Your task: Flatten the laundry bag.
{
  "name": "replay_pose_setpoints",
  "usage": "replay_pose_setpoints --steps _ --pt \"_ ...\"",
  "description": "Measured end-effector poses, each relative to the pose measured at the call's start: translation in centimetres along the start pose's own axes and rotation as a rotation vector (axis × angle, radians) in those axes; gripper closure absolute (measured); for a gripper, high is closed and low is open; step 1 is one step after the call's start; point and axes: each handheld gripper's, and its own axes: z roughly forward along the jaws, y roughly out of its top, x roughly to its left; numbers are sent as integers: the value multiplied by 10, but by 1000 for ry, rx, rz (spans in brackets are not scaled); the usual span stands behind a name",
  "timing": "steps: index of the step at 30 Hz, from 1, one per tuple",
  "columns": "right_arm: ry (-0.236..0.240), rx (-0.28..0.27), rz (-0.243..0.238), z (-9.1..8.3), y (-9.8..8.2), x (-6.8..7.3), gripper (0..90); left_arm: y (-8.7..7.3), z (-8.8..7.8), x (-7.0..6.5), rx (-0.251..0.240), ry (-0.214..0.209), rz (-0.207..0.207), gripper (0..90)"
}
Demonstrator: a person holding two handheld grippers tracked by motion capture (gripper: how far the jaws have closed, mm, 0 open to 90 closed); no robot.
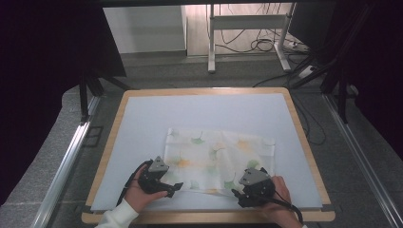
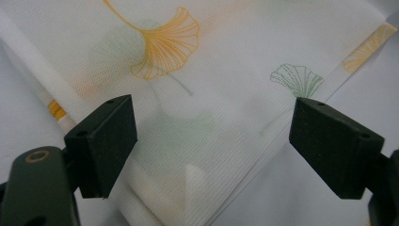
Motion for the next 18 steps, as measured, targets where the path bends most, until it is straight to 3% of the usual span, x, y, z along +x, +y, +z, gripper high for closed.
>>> replay_pose_setpoints --steps 2,3,5,7,10,18 --pt "-1 -20 10 2 2 -2 394 0 0 0 1 -3 2 162" --pt "18 -32 17 2 3 -5 531 0 -1 0 -1 -7 3 171" --pt "54 -52 48 2 6 -11 710 0 -1 0 -4 -21 8 200" --pt "97 -66 73 2 8 -17 802 0 -2 -1 -4 -28 13 224" --pt "125 -72 82 5 11 -23 868 0 -3 -2 -12 -35 22 267" --pt "150 -75 92 7 10 -28 885 -1 -1 1 10 -46 15 308"
